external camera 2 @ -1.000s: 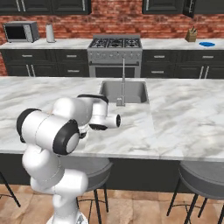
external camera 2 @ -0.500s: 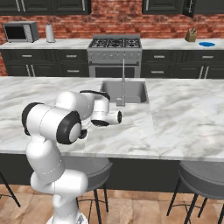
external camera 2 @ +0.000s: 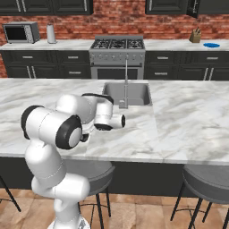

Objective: Move the hot dog bun to the plate on the dining table and place the condiment next to that plate. Then navigate to the fridge and take the sausage and place it on the plate as well.

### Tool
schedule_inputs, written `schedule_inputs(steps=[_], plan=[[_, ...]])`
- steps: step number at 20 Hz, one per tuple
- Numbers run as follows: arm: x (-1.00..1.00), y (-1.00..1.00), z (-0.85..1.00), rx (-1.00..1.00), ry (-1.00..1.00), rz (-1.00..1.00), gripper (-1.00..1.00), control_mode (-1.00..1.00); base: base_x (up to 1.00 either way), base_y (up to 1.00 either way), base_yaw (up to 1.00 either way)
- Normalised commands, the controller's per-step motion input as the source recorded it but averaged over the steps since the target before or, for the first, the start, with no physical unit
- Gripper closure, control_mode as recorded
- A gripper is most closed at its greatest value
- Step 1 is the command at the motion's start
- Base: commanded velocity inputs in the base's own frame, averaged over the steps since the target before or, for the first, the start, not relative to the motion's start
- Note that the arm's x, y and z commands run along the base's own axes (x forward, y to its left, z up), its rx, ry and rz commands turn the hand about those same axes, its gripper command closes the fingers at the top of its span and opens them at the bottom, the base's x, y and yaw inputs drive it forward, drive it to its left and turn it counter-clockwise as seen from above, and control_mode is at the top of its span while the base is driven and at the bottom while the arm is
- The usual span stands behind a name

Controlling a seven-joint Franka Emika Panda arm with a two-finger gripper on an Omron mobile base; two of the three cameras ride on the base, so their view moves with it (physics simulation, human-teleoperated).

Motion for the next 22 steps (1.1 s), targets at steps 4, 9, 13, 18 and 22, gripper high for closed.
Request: schedule_inputs(steps=[4,9,13,18,22], plan=[[0.01,0.01,0.04,0.01,0.0,0.0,-1.0,-1.0,0.0,0.0,0.0],[0.02,0.0,0.38,0.04,0.0,0.01,-1.0,-1.0,0.0,0.0,0.0],[-0.41,0.0,0.98,0.06,0.0,0.17,-1.0,-1.0,0.0,0.0,0.0],[-0.64,0.0,1.0,0.01,0.05,0.11,-1.0,-1.0,0.0,0.0,0.0],[-0.95,-0.05,0.93,-0.08,0.14,-0.07,-1.0,-1.0,0.0,0.0,0.0]])
